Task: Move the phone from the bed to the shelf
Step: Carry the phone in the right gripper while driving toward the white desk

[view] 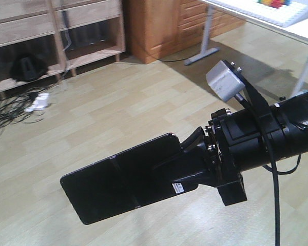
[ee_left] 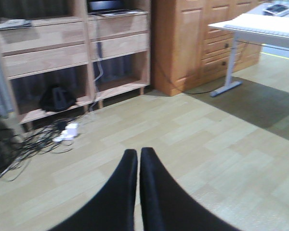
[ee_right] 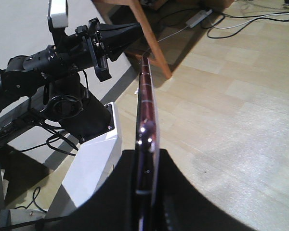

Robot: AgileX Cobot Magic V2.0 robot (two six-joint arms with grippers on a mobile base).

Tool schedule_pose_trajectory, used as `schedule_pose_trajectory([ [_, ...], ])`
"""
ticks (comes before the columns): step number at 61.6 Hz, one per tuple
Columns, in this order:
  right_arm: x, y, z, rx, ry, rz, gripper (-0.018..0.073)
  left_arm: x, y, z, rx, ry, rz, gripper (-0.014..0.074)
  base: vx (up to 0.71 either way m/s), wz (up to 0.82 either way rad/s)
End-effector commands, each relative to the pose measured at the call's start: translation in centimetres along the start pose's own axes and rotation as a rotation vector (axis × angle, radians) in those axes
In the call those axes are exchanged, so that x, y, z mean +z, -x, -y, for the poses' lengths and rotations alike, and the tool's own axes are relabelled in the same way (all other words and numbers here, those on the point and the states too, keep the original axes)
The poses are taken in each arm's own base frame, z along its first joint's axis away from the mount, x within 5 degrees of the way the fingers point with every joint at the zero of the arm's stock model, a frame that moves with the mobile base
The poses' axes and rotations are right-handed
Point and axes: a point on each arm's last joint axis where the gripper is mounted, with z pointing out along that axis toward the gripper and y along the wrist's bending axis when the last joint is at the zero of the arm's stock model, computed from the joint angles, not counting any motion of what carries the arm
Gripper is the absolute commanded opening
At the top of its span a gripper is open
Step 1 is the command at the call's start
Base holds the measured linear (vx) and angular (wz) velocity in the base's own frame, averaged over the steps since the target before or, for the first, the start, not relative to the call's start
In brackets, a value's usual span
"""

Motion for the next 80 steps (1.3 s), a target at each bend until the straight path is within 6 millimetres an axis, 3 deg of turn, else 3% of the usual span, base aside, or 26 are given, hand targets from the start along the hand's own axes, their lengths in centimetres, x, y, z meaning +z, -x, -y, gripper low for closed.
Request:
schedule_pose_trajectory([
  [1, -0.84, 1.13, -2.03, -0.027, 0.095, 0.064, -0.0001, -0.04, 0.61, -0.06, -0.009, 0.005, 0.076, 0.0001, 0.15, -0.35],
  [80, -0.84, 1.13, -2.03, -0.027, 0.095, 0.064, -0.0001, -0.04, 0.61, -0.06, -0.009, 0.005, 0.076, 0.0001, 0.15, -0.4],
])
